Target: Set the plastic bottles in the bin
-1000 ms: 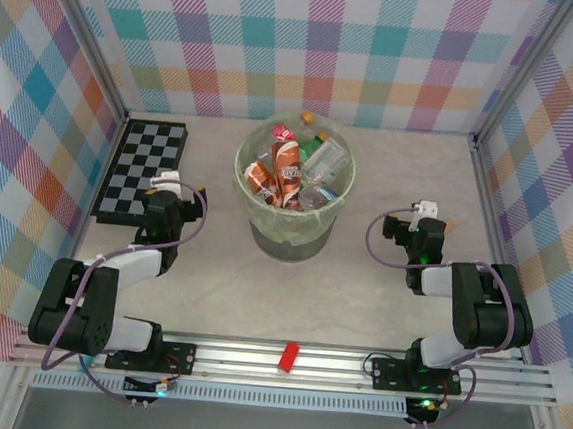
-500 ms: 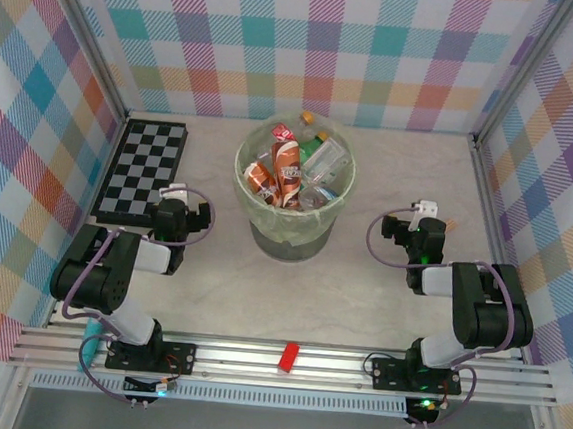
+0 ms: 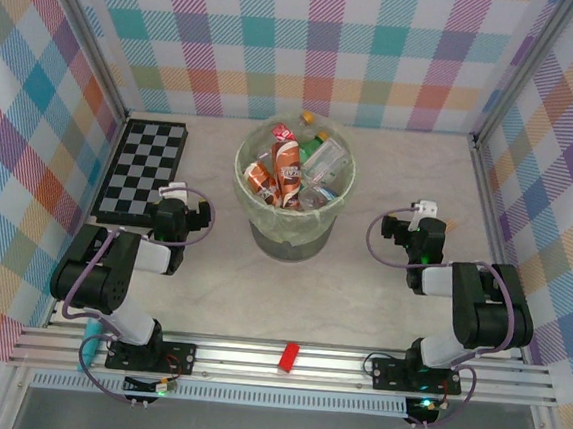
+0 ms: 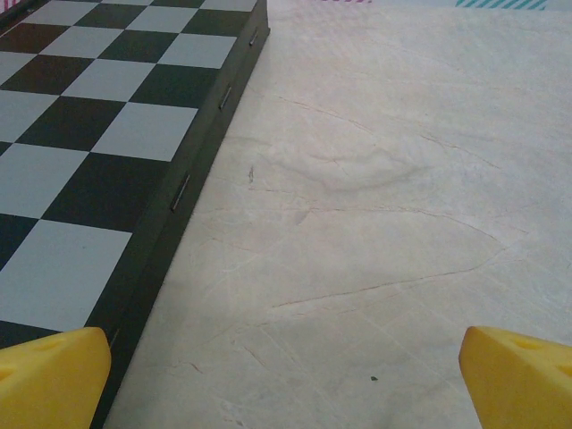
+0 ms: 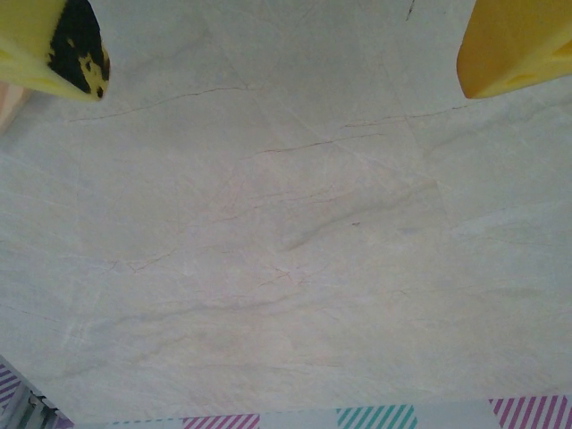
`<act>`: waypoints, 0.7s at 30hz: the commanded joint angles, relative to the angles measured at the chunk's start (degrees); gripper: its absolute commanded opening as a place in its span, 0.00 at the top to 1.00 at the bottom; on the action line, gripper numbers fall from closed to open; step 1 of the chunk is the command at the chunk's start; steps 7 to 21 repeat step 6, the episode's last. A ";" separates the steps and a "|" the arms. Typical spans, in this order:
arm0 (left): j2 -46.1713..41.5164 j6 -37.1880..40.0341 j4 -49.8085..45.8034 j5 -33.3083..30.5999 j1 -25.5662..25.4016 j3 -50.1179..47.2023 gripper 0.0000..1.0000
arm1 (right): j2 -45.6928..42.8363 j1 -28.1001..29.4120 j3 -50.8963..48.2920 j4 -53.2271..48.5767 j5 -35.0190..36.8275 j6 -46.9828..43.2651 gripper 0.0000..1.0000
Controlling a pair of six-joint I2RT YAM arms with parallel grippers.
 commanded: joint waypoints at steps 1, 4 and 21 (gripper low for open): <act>-0.32 -0.39 2.21 0.55 0.59 0.07 0.00 | 0.02 -0.39 1.36 0.69 -0.91 1.07 0.01; -0.33 -0.39 2.23 0.59 0.59 0.07 0.00 | 0.02 -0.38 1.36 0.75 -0.99 1.07 0.00; -0.28 -0.44 2.22 0.59 0.55 0.07 0.00 | 0.00 -0.43 1.28 0.88 -0.94 1.08 0.01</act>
